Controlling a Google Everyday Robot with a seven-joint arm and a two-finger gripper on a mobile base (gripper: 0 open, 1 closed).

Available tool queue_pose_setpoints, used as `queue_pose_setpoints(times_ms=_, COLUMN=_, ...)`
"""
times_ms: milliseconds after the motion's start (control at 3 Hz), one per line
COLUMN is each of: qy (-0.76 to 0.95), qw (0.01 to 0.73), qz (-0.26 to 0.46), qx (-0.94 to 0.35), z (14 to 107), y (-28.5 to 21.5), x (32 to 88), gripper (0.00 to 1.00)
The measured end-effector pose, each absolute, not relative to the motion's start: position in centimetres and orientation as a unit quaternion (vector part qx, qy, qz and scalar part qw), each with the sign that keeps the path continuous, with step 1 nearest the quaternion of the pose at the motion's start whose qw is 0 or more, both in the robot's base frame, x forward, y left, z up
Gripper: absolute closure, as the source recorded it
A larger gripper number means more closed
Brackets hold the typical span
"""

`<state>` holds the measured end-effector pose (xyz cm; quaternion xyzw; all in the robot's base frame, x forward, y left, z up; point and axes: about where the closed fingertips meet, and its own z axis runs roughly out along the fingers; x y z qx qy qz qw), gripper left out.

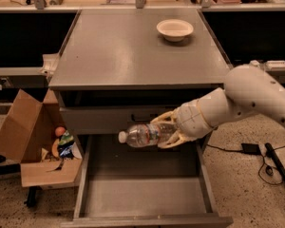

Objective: Pick water bottle from middle drawer and place on counter

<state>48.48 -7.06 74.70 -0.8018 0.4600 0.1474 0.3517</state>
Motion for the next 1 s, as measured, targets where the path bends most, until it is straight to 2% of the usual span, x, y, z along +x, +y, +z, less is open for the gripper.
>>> queue_pose_setpoints(times_ms=667, qy=0.483, qw=0.385, qz=0.075, qx=-0.783, z=85.3, y=-9.5, x=53.0, gripper=1.0)
queue_pose_setpoints(times_ms=1000, qy=0.503, qw=0.41, qz=0.058, qx=-0.759, z=87.0, y=-11.4, x=55.7, gripper=1.0)
